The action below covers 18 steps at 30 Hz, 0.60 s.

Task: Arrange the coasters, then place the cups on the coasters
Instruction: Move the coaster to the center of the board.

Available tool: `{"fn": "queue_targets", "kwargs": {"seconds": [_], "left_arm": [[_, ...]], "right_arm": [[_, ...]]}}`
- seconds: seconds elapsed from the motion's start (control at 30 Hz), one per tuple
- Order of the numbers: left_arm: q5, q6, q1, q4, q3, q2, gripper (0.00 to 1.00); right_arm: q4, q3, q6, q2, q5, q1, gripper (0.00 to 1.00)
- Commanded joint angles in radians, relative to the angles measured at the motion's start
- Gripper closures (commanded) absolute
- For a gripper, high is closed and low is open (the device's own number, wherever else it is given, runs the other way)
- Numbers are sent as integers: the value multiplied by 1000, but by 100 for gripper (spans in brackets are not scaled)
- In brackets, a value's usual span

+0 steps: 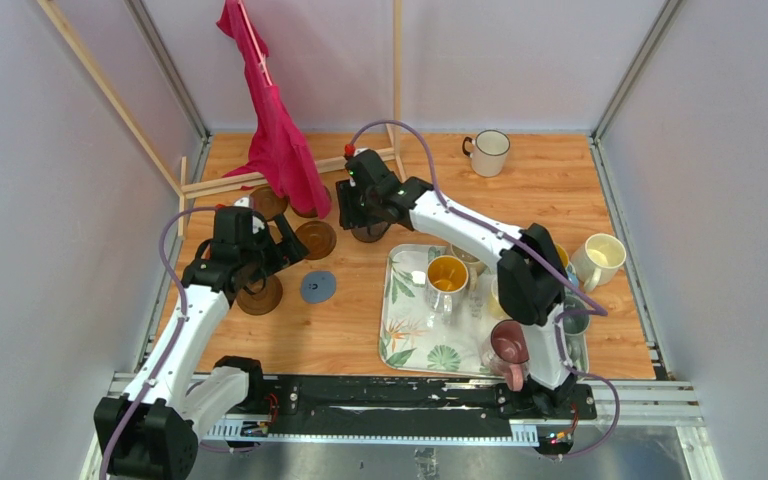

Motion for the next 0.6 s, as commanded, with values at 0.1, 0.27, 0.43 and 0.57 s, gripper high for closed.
{"fn": "queue_targets", "kwargs": {"seconds": [0.1, 0.27, 0.43, 0.57], "left_arm": [[101, 44, 0, 11, 19, -25, 0], [107, 74, -75, 10, 28, -38, 0], [36, 80, -228, 16, 46, -38, 0], [5, 87, -312, 23, 73, -18, 0]], "right_arm": [[-50, -104, -47, -145, 119, -11, 43], [-66, -186, -55, -262, 174, -32, 35], [-97, -270, -55, -391, 274, -78, 27], [-110, -303, -38, -428, 249, -189, 22]]}}
